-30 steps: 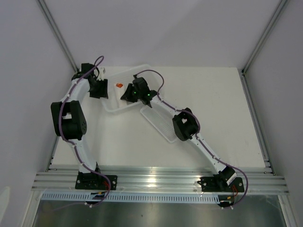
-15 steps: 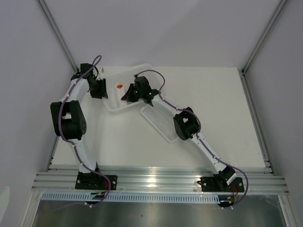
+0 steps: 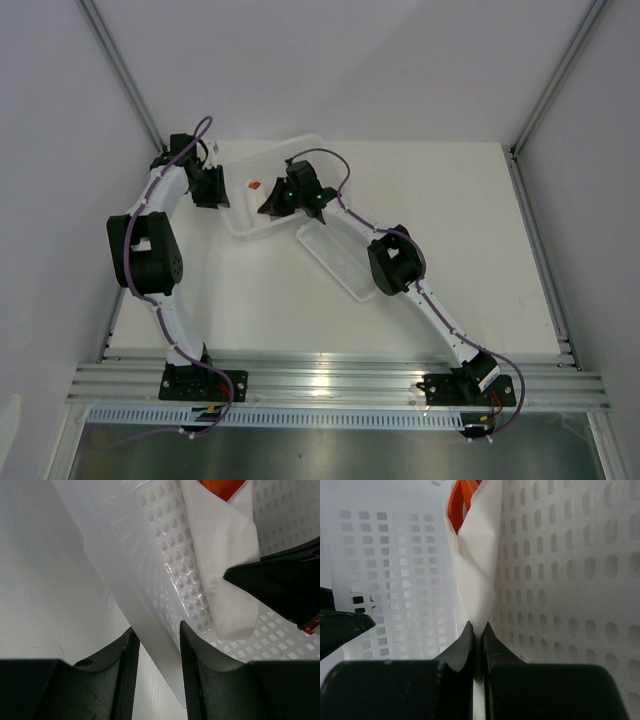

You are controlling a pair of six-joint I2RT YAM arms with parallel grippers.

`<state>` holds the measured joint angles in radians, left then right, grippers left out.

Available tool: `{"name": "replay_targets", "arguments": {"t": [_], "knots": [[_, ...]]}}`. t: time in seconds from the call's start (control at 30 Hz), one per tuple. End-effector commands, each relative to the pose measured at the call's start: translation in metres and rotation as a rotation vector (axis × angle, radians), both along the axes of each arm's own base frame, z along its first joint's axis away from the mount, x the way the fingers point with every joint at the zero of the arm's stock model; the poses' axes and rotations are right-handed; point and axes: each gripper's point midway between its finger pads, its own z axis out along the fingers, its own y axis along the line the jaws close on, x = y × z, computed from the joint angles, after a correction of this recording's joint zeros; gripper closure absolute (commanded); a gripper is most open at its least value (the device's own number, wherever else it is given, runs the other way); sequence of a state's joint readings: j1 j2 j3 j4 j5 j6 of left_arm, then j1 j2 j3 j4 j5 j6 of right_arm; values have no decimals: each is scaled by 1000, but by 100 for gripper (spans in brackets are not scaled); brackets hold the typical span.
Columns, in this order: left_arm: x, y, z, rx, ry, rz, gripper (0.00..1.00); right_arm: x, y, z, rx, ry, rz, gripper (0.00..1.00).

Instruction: Place the utensils on the paper napkin and roll it up

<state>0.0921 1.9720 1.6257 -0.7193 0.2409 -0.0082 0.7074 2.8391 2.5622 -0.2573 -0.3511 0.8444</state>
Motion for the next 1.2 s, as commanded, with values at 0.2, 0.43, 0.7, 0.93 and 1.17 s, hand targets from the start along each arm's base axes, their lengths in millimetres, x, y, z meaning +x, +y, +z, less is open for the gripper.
{"name": "replay_targets", "arguments": {"t": [0.2,0.43,0.7,0.93,1.17], "knots": [[13,-4,14,-11,-58,-32,62,-17,-22,-41,-142,126,-25,90],[12,-4,14,-10,-56,-33,62,-6,-21,-21,-130,59,-50,56],[12,-5,16,-13,-61,-35,62,0,-24,3,-149,-30,-55,47],[12,-6,16,-5,-63,-41,63,8,-35,6,-203,-69,-93,34],[15,-14,16,-20,-67,-60,63,8,-37,5,-213,-77,-90,29]]}}
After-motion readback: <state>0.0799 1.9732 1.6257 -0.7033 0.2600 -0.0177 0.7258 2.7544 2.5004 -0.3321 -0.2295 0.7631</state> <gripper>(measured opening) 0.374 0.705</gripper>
